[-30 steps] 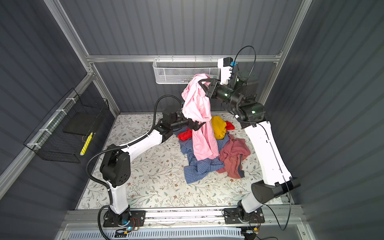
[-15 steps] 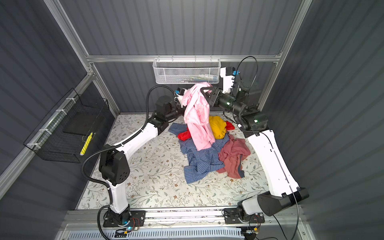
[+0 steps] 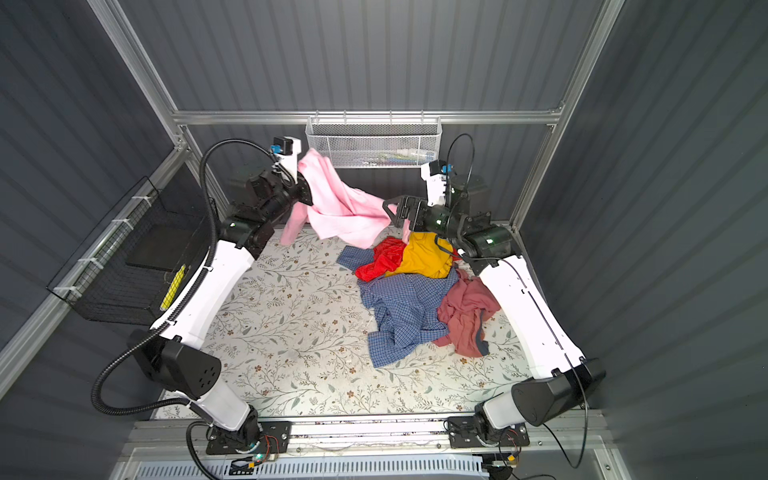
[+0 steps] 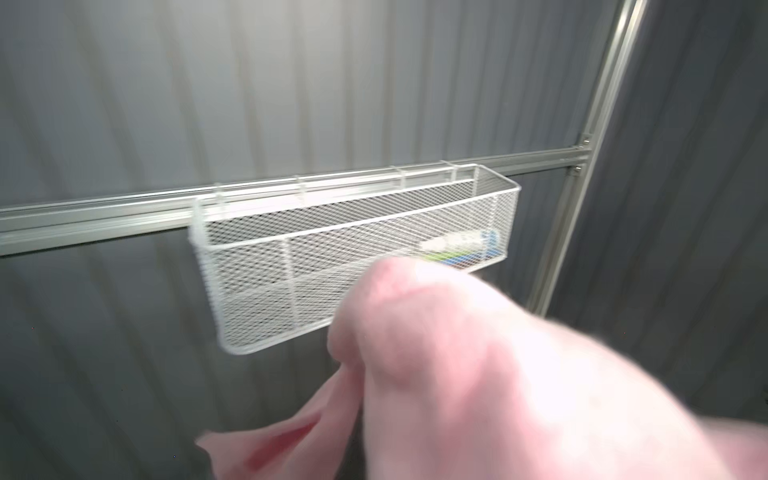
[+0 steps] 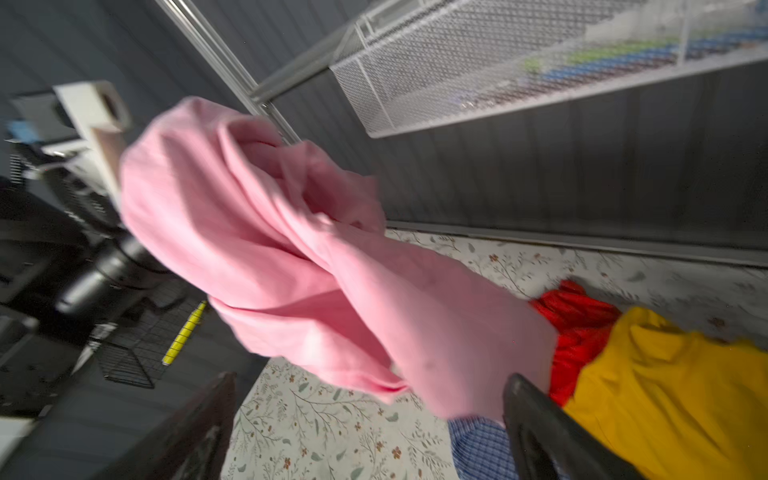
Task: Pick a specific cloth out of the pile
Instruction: 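Carry the pink shirt away with the left gripper while the right releases, then lower the pink shirt onto the table beside the pile with the left gripper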
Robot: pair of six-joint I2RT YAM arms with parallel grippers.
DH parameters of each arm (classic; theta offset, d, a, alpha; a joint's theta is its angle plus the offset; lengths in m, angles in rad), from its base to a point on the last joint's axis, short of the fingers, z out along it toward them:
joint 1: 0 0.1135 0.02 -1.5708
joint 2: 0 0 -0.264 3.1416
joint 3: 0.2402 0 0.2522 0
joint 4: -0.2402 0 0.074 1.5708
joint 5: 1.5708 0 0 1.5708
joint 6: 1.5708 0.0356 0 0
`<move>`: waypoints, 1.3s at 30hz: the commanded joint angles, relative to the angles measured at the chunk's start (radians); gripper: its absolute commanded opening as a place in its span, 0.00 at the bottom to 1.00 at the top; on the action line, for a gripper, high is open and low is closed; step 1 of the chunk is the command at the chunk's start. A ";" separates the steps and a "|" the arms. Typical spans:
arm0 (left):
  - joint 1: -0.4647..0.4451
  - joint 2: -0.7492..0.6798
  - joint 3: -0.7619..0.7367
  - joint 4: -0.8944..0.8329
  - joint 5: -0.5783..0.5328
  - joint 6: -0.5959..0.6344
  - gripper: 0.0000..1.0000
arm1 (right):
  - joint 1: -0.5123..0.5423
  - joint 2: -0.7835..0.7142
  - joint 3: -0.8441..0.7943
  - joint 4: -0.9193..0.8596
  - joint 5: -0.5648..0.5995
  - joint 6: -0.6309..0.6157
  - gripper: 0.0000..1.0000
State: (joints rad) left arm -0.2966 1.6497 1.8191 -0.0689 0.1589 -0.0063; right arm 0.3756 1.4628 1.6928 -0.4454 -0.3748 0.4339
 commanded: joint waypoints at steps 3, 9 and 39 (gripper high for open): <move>0.169 -0.068 -0.062 -0.047 -0.064 -0.011 0.00 | 0.000 -0.043 -0.090 -0.063 0.113 -0.064 0.99; 0.299 -0.076 -0.082 -0.038 -0.038 -0.077 0.00 | 0.000 -0.039 -0.148 -0.098 0.100 -0.068 0.99; 0.336 0.095 -0.274 0.115 -0.444 0.208 0.00 | 0.000 -0.177 -0.282 -0.127 0.254 -0.087 0.99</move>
State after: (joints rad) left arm 0.0345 1.7401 1.4948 -0.0246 -0.2653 0.1486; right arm 0.3748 1.2999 1.4261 -0.5507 -0.1478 0.3550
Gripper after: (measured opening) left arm 0.067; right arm 0.991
